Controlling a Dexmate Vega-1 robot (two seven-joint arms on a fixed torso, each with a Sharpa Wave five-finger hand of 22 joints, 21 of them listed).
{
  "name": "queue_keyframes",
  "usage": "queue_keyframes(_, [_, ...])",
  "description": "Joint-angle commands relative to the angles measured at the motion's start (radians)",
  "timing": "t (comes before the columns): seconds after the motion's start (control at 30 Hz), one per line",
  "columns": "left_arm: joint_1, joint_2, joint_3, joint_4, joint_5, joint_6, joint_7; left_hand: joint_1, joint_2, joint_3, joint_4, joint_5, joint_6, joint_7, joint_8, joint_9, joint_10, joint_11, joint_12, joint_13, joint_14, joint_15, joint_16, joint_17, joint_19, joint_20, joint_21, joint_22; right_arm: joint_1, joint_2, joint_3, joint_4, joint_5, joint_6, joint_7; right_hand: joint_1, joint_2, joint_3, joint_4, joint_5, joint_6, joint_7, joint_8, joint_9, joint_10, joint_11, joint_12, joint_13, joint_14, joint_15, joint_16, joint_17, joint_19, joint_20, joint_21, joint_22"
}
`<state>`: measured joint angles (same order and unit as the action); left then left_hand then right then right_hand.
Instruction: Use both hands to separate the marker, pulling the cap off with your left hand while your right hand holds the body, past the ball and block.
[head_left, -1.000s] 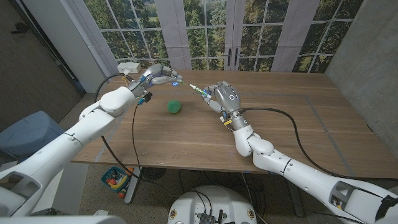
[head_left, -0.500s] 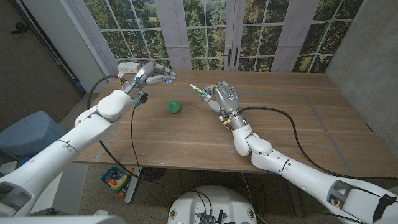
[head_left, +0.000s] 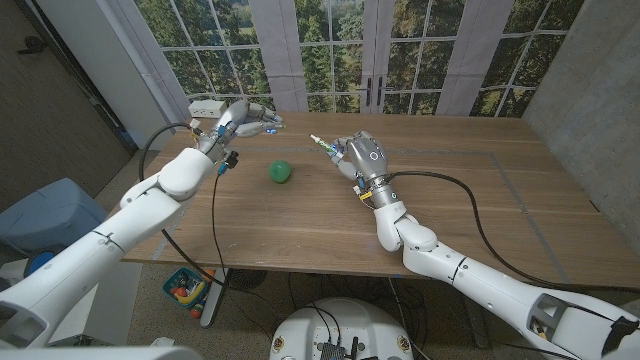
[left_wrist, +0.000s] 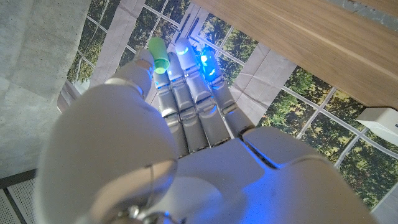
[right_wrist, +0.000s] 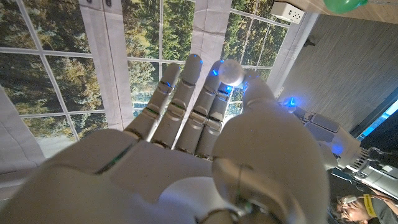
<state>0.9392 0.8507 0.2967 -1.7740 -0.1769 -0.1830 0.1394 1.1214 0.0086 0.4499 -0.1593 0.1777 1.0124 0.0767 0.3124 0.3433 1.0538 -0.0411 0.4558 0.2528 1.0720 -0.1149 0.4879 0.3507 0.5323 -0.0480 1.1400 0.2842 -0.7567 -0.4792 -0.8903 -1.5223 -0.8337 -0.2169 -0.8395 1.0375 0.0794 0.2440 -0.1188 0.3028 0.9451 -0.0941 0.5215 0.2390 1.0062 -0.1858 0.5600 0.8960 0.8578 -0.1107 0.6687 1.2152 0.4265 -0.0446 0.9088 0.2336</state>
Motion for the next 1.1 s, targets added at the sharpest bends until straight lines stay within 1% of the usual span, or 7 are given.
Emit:
queue_keyframes(0.03, [0.024, 0.013, 0.011, -0.066, 0.095, 0.051, 0.042, 0.073, 0.078, 0.002, -0.005, 0.004, -0.004, 0.0, -0.005, 0.006, 0.112, -0.122, -0.001, 0.009, 0.059, -0.121, -0.004, 0.004, -0.009, -0.136, 0.007, 0.0, -0.031, -0.01, 0.021, -0.049, 0.031, -0.05, 0.034, 0.032, 0.031, -0.003, -0.001, 0.004, 0.02, -0.019, 0.0, 0.115, 0.019, -0.02, -0.007, 0.0, 0.012, -0.115, -0.002, 0.002, -0.006, -0.149, 0.008, 0.001])
queue_keyframes(0.2, [0.039, 0.015, 0.016, -0.102, 0.155, 0.093, 0.079, 0.072, 0.077, 0.001, -0.006, 0.004, -0.005, -0.006, -0.009, 0.005, 0.106, -0.132, -0.004, 0.009, 0.057, -0.122, -0.006, 0.009, -0.012, -0.137, 0.012, -0.005, -0.046, -0.02, 0.029, -0.078, 0.042, -0.064, 0.06, 0.035, 0.032, -0.004, -0.002, 0.002, 0.02, -0.016, -0.002, 0.111, 0.02, -0.02, -0.01, 0.0, 0.012, -0.115, -0.004, 0.002, -0.007, -0.148, 0.013, -0.002])
queue_keyframes(0.43, [0.043, 0.017, 0.041, -0.136, 0.227, 0.155, 0.095, 0.065, 0.08, -0.002, -0.002, 0.004, -0.007, -0.012, -0.016, 0.003, 0.101, -0.147, -0.008, 0.009, 0.052, -0.121, -0.01, 0.015, -0.018, -0.136, 0.019, -0.013, -0.07, -0.041, 0.035, -0.129, 0.033, -0.096, 0.099, 0.04, 0.035, -0.004, -0.004, 0.0, 0.022, -0.012, -0.004, 0.106, 0.022, -0.02, -0.013, 0.0, 0.015, -0.115, -0.004, 0.002, -0.012, -0.143, 0.018, -0.005])
queue_keyframes(0.57, [0.043, 0.019, 0.047, -0.144, 0.239, 0.175, 0.09, 0.064, 0.078, -0.004, -0.002, 0.004, -0.003, -0.009, -0.016, 0.002, 0.1, -0.147, -0.009, 0.009, 0.052, -0.123, -0.01, 0.018, -0.02, -0.137, 0.021, -0.015, -0.081, -0.049, 0.04, -0.148, 0.029, -0.104, 0.109, 0.043, 0.04, -0.003, -0.005, -0.004, 0.016, -0.011, -0.009, 0.102, 0.021, -0.02, -0.017, 0.0, 0.017, -0.115, -0.005, 0.002, -0.015, -0.142, 0.024, -0.007])
queue_keyframes(0.73, [0.048, 0.023, 0.061, -0.167, 0.286, 0.222, 0.103, 0.058, 0.077, -0.008, -0.001, 0.004, 0.001, -0.019, -0.02, 0.001, 0.101, -0.158, -0.012, 0.006, 0.048, -0.122, -0.014, 0.022, -0.026, -0.139, 0.026, -0.021, -0.099, -0.068, 0.046, -0.174, 0.022, -0.107, 0.118, 0.047, 0.043, -0.002, -0.007, -0.007, 0.016, -0.01, -0.012, 0.098, 0.021, -0.02, -0.02, 0.001, 0.019, -0.115, -0.006, 0.002, -0.017, -0.141, 0.029, -0.01])
queue_keyframes(0.8, [0.05, 0.025, 0.065, -0.175, 0.301, 0.239, 0.107, 0.056, 0.079, -0.009, 0.001, 0.005, 0.003, -0.018, -0.021, 0.0, 0.102, -0.159, -0.013, 0.006, 0.048, -0.122, -0.015, 0.024, -0.028, -0.139, 0.028, -0.023, -0.103, -0.073, 0.046, -0.182, 0.017, -0.112, 0.128, 0.049, 0.044, -0.002, -0.008, -0.008, 0.017, -0.009, -0.012, 0.097, 0.022, -0.02, -0.022, -0.001, 0.019, -0.115, -0.007, 0.002, -0.019, -0.141, 0.031, -0.011])
queue_keyframes(1.1, [0.06, 0.029, 0.086, -0.202, 0.36, 0.299, 0.123, 0.048, 0.078, -0.013, 0.002, 0.005, 0.009, -0.027, -0.024, -0.002, 0.106, -0.162, -0.015, 0.002, 0.044, -0.122, -0.019, 0.029, -0.041, -0.141, 0.031, -0.029, -0.129, -0.079, 0.058, -0.21, 0.043, -0.112, 0.175, 0.055, 0.044, -0.001, -0.011, -0.013, 0.023, -0.007, -0.013, 0.091, 0.029, -0.02, -0.025, -0.004, 0.021, -0.115, -0.008, 0.002, -0.02, -0.14, 0.039, -0.014])
